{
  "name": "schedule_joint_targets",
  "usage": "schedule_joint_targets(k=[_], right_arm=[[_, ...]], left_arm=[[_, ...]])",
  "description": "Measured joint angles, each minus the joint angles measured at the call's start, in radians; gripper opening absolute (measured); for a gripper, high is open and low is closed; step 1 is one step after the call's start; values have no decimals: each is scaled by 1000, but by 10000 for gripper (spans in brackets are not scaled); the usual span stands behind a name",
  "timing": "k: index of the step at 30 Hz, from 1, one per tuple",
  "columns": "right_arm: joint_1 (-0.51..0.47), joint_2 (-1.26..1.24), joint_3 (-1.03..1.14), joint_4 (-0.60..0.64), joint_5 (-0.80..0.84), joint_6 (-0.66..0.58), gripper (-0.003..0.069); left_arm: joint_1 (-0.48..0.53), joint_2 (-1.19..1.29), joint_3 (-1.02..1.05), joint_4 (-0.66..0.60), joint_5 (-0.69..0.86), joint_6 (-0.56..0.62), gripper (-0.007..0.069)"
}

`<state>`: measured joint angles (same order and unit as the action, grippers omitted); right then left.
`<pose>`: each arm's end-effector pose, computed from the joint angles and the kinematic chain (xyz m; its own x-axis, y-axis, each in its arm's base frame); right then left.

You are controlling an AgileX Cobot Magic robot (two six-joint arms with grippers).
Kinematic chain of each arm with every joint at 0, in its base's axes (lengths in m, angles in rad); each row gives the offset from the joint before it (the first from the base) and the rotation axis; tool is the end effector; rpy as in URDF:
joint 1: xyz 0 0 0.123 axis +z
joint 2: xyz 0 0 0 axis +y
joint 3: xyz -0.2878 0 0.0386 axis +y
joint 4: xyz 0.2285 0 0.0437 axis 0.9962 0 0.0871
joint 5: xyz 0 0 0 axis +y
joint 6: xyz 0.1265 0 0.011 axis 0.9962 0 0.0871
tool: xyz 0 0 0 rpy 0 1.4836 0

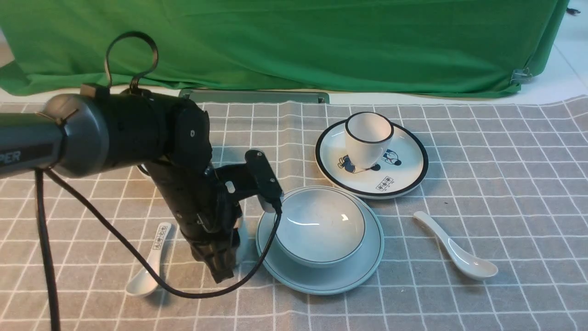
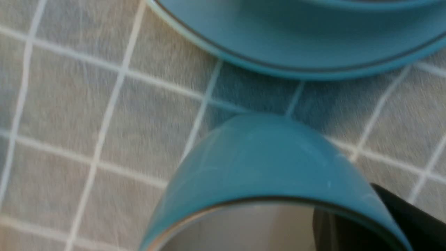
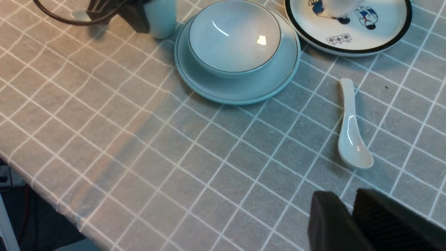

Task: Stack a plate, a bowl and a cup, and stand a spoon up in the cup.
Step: Use the left arm to grab a blue teacup, then use the left arm to put the blue teacup into the blue rice bowl in the middle

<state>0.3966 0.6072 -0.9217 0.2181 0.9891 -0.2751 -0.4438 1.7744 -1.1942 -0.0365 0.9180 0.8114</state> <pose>0.0779 0.0575 0.3630 -0.4170 -0.3381 -0.8437 -0.5907 0.8063 -0.0312 0.2976 -0.1456 0.1830 -0.3204 0.9379 -0.1326 0.9381 0.3336 0.0930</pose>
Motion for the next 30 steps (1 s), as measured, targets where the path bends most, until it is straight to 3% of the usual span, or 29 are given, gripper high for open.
schedule_joint_targets(k=[3,8,15,30], right_arm=[[0,0,0,0,2,0,143],[0,0,0,1,-12,0,143],[0,0,0,2,16,0,143],[0,0,0,8,73,4,143]], left_arm=[[-3,-60,-44,16,84,-70,27],[-67,-132,-202,-66,116,-110,27],[-222,43,-354,-20,160,-142,27],[-237,268,-446,37,118,-153,36]])
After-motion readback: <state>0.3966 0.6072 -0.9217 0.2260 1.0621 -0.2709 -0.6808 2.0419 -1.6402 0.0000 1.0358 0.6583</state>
